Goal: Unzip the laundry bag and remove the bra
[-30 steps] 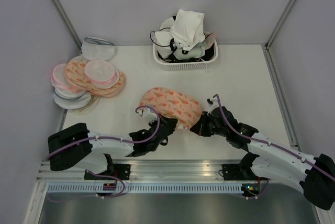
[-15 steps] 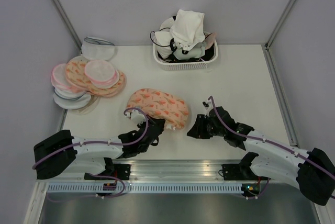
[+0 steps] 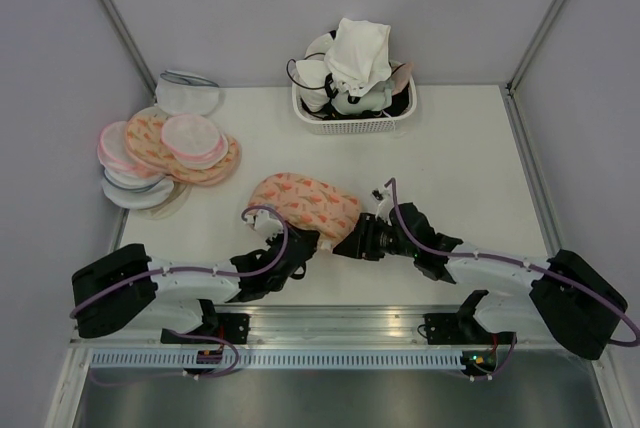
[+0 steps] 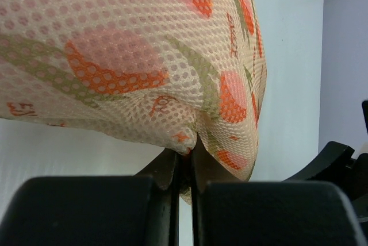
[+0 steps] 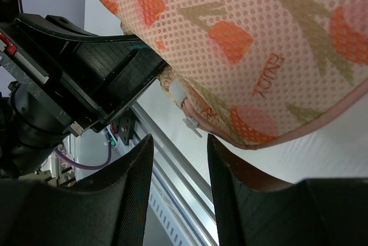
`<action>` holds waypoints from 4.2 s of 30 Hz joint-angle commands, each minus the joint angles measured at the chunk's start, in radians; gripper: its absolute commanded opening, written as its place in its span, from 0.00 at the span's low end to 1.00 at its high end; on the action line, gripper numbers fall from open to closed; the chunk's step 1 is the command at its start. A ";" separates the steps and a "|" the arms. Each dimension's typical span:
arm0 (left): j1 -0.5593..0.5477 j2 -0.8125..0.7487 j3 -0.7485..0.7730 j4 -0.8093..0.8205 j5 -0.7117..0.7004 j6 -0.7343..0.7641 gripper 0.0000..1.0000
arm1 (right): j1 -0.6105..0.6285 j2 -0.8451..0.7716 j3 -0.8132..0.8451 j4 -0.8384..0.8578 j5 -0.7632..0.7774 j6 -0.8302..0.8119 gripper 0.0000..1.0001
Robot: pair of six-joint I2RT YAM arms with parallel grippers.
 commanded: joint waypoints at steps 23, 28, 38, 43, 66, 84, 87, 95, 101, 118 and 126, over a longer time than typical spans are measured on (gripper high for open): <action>0.003 0.041 0.019 0.134 0.053 -0.025 0.02 | 0.057 0.043 0.051 0.008 0.186 0.031 0.16; 0.003 0.026 0.010 0.131 0.042 -0.027 0.02 | 0.060 -0.003 0.040 -0.047 0.215 0.022 0.00; 0.003 0.007 0.004 0.120 0.017 -0.022 0.02 | 0.063 -0.165 0.000 -0.234 0.240 -0.010 0.00; 0.003 0.012 0.004 0.124 0.010 -0.025 0.02 | 0.063 -0.207 -0.005 -0.288 0.267 -0.013 0.01; 0.003 0.010 0.028 0.157 0.086 0.094 0.02 | 0.063 -0.015 -0.022 0.124 0.060 0.111 0.52; 0.003 0.208 -0.181 0.924 0.357 0.478 0.02 | 0.063 -0.003 -0.015 0.106 0.106 0.110 0.31; 0.003 0.156 -0.158 0.865 0.359 0.505 0.02 | 0.063 -0.007 -0.014 0.079 0.119 0.099 0.40; 0.005 0.038 -0.202 0.802 0.248 0.525 0.02 | 0.063 -0.058 -0.005 -0.049 0.140 0.065 0.58; 0.005 0.003 -0.194 0.792 0.313 0.533 0.02 | 0.063 -0.084 -0.002 -0.073 0.181 0.063 0.52; 0.022 0.018 -0.164 0.684 0.217 0.450 0.02 | 0.063 -0.058 -0.022 -0.006 0.129 0.053 0.00; 0.098 -0.030 -0.101 0.515 0.224 0.360 0.02 | 0.063 -0.029 -0.009 -0.047 0.088 0.019 0.00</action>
